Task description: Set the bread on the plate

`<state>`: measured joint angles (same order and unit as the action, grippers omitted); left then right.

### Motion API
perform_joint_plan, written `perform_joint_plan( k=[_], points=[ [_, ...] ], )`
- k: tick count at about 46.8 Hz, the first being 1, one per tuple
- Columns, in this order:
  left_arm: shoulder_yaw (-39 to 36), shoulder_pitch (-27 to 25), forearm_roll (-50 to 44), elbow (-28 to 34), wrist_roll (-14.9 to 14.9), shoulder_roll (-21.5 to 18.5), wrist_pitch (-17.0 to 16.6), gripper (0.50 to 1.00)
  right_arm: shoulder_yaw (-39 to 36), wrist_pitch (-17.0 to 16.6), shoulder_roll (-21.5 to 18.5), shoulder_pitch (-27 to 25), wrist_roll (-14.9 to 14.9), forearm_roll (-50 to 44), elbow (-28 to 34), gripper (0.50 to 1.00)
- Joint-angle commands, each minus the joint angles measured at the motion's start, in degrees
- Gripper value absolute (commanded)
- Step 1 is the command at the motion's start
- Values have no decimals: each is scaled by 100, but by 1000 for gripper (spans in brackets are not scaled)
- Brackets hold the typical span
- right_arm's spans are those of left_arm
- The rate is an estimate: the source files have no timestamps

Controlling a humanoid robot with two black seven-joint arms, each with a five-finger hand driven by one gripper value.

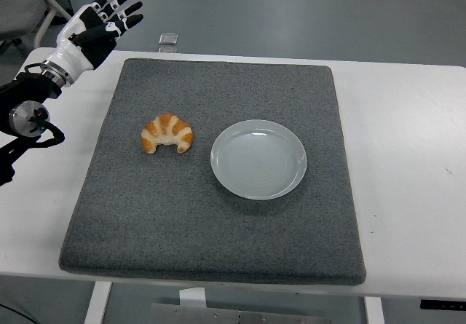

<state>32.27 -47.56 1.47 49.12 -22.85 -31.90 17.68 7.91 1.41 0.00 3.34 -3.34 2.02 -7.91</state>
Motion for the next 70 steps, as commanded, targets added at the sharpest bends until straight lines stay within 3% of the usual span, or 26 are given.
perform_joint_plan(
  k=[1,70],
  points=[
    [-2,1,-7,-25,0,-1,-2,988,0,0,0,0,0,0,0,930],
    [-72,-43,99,-43,18,-9,-2,988,0,0,0,9,0,0,0,930]
  ],
)
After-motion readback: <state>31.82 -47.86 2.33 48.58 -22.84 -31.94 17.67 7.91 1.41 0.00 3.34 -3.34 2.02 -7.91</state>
